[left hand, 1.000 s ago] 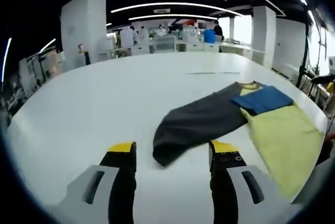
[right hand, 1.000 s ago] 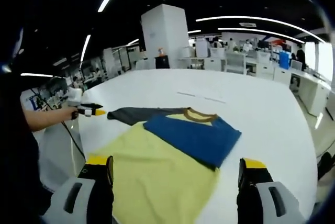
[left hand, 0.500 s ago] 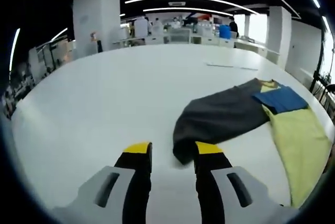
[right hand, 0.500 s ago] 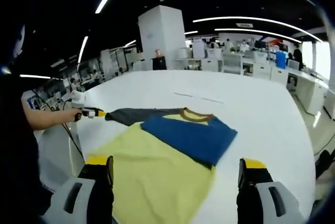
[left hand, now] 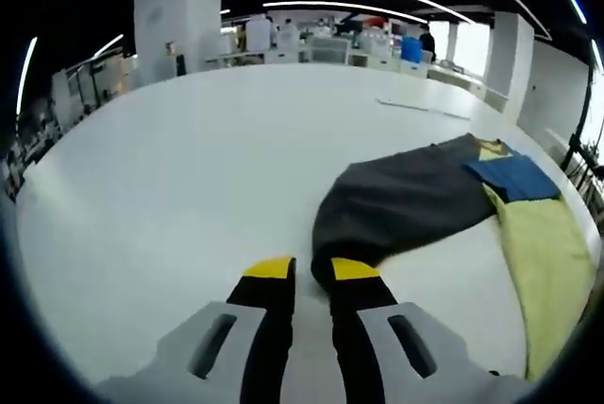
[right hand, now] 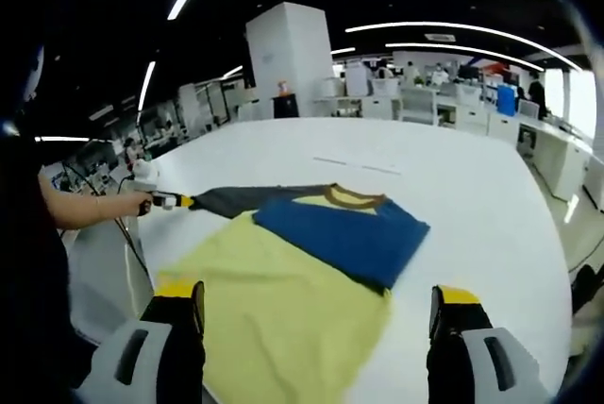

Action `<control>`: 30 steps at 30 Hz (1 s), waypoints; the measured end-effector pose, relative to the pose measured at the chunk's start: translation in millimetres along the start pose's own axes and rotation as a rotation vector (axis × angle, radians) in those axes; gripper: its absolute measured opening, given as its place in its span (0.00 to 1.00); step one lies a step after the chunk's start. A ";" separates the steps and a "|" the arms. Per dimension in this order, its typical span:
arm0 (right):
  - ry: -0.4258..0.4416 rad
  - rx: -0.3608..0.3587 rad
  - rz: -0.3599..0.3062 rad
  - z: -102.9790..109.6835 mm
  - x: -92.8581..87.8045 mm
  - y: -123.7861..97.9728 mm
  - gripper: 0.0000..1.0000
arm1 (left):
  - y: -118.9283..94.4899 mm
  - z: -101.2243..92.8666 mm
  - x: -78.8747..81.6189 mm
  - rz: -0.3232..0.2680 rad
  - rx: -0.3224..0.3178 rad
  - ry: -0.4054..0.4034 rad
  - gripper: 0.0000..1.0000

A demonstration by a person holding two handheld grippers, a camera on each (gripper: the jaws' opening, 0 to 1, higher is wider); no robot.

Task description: Fold the garment on the visible template until the final outline fits inside the template.

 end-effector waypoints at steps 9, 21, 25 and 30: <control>-0.003 0.003 0.005 5.0 -1.8 0.4 0.99 | -2.5 0.0 0.0 -0.043 0.002 -0.077 0.00; 0.011 0.000 0.007 6.1 -4.9 -0.8 0.99 | -9.7 -3.1 10.1 -0.129 0.030 -0.138 0.00; 0.014 -0.002 0.007 5.9 -5.7 -1.3 0.99 | -9.4 -4.3 10.8 -0.149 0.036 -0.158 0.00; 0.011 -0.001 0.007 6.4 -6.6 -2.6 0.99 | -8.6 -7.4 12.8 -0.173 0.024 -0.189 0.00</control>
Point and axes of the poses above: the point that each gripper's makers call its tool centre point, and the gripper's own axes: y roughly forward along the fingers, z roughly to its left, x roughly out of its top, the point moved 8 cm from there along -y, roughly backward along the fingers, and after that the axes turned 13 degrees about -x, right-handed, at the moved point
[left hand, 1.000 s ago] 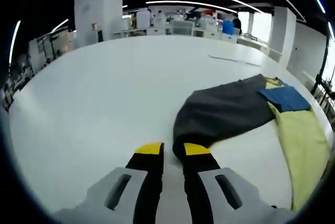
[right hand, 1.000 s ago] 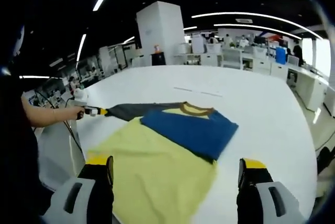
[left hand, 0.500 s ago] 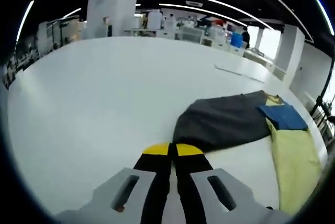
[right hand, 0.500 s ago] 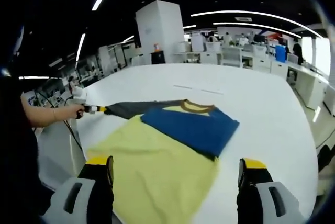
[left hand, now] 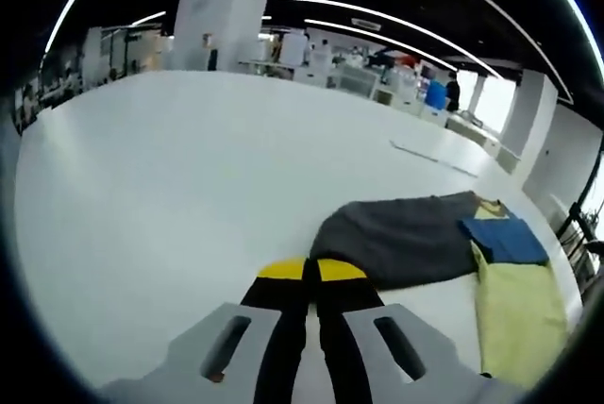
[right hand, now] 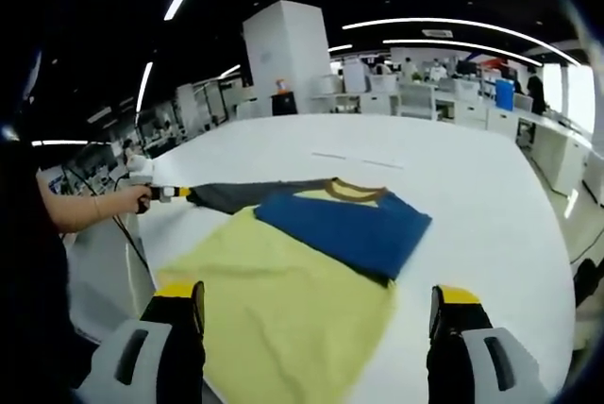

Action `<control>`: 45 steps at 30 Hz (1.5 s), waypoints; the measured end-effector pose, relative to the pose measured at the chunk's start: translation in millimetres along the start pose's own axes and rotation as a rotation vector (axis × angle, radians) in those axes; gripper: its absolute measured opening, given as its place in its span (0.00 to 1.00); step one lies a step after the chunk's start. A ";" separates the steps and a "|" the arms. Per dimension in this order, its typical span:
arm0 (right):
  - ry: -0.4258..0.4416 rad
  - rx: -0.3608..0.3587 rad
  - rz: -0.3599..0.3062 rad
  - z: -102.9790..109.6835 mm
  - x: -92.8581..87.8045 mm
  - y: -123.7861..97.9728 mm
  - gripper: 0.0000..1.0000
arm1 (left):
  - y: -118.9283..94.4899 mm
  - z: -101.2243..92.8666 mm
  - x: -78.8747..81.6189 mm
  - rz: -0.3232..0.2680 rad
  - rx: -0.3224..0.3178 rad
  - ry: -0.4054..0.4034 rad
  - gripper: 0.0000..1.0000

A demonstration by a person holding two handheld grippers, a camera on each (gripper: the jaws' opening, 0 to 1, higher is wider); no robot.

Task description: Fold the garment on the visible template until the final outline fits inside the template.

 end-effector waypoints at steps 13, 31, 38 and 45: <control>-0.014 0.031 -0.018 4.4 0.3 0.0 0.99 | 9.1 -30.1 27.7 -0.111 -0.133 -0.025 0.00; -0.022 0.069 -0.025 10.5 -2.8 -0.6 0.99 | 29.5 -76.7 54.1 -0.162 -0.267 0.024 0.00; -0.026 0.072 -0.026 8.0 -3.9 0.3 0.99 | 36.5 -94.8 58.3 -0.157 -0.321 0.044 0.00; -0.026 0.063 -0.023 5.0 -6.3 0.7 0.99 | 43.7 -114.3 62.8 -0.161 -0.382 0.072 0.00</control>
Point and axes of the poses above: the point that each gripper's makers call its tool centre point, and the gripper's own axes: y roughly forward along the fingers, z roughly to its left, x roughly out of its top, the point moved 8 cm from there along -y, roughly backward along the fingers, and after that the axes turned 13 degrees about -x, right-handed, at the moved point
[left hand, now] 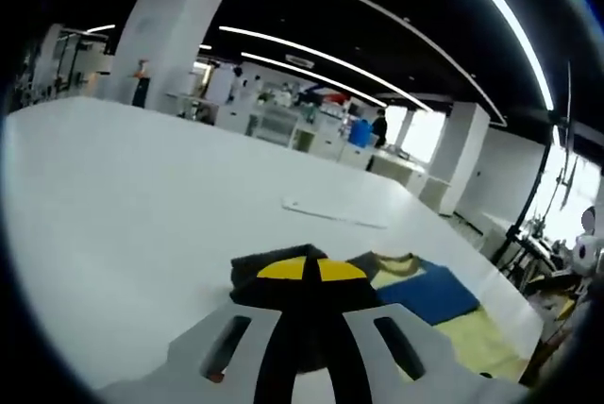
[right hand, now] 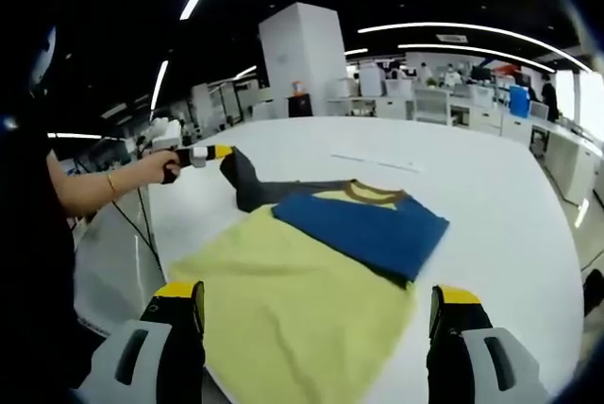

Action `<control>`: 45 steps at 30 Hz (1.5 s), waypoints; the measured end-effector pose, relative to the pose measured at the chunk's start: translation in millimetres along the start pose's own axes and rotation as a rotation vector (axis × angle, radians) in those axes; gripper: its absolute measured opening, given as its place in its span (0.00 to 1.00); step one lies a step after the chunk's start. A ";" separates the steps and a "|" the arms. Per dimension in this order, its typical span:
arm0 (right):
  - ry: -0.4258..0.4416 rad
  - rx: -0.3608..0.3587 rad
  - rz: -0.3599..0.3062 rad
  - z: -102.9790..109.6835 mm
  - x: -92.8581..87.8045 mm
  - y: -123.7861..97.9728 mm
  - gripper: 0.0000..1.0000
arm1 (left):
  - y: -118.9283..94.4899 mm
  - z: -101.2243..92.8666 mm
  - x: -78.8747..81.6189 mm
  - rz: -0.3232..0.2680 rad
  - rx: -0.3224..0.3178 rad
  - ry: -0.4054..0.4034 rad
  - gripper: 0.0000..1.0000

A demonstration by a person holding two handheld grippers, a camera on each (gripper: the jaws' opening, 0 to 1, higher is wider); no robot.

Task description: Fold the garment on the visible template until the final outline fits inside the template.

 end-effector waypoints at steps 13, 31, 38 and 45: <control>0.011 -0.025 0.004 -2.0 -5.8 -2.9 0.99 | 32.4 -24.2 6.2 -0.003 -0.090 0.016 0.00; 0.016 -0.025 0.022 3.7 -14.3 -3.6 0.99 | 74.1 -66.8 13.4 -0.010 -0.210 0.021 0.00; 0.013 -0.024 0.026 4.2 -15.1 -4.9 0.99 | 86.8 -79.1 17.3 -0.010 -0.244 0.024 0.00; 0.013 -0.031 0.029 2.3 -16.4 -6.8 0.99 | 100.6 -97.2 10.5 0.032 -0.286 0.058 0.00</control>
Point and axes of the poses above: the point that each gripper's makers call its tool centre point, and the gripper's own axes: y roughly forward along the fingers, z roughly to its left, x roughly out of its top, the point moved 8 cm from there along -y, roughly backward along the fingers, and after that the axes turned 13 degrees about -x, right-handed, at the moved point
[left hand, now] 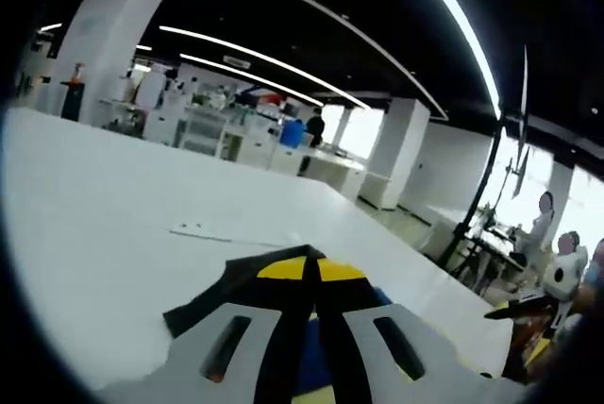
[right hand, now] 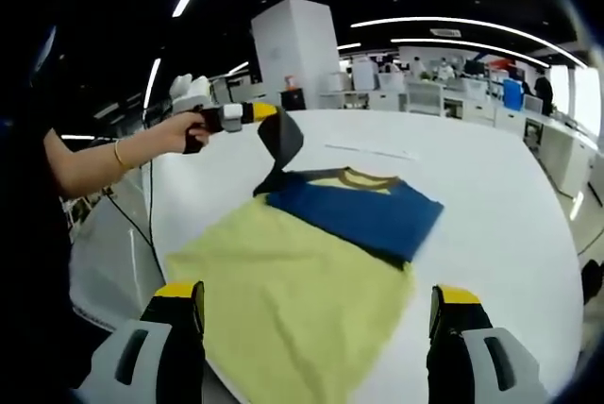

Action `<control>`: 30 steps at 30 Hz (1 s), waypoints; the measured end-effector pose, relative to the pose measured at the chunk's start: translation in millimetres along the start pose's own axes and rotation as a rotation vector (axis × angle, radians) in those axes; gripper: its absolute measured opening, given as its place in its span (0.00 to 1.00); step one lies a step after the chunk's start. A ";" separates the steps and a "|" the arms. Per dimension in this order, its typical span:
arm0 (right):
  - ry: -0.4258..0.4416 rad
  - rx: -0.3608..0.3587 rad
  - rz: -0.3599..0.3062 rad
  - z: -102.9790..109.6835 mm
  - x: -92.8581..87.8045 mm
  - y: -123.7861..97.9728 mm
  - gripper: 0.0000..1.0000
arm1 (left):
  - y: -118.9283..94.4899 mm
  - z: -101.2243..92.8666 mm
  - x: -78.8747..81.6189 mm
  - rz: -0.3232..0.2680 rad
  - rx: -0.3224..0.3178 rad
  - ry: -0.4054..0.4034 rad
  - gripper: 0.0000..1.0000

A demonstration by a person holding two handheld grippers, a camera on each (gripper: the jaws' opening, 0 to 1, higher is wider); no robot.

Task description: Fold the garment on the visible template until the final outline fits inside the template.

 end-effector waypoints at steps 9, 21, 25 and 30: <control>0.002 -0.010 0.008 -3.3 -2.7 -3.0 0.99 | 30.3 -16.7 -9.2 0.046 -0.069 0.014 0.00; 0.009 -0.018 0.020 -5.0 -7.9 -3.2 0.99 | 66.4 -42.0 -34.1 0.155 -0.130 0.080 0.00; 0.013 -0.024 0.023 -5.2 -9.7 -3.7 0.99 | 74.8 -48.4 -40.2 0.171 -0.149 0.084 0.00; 0.019 -0.030 0.028 -5.9 -12.4 -4.1 0.99 | 82.4 -55.4 -49.0 0.197 -0.171 0.086 0.00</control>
Point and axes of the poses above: the point that each gripper's makers call its tool centre point, and the gripper's own axes: y roughly forward along the fingers, z roughly to its left, x roughly out of its top, the point moved 8 cm from there along -y, roughly backward along the fingers, and after that the axes turned 13 degrees about -x, right-handed, at the moved point
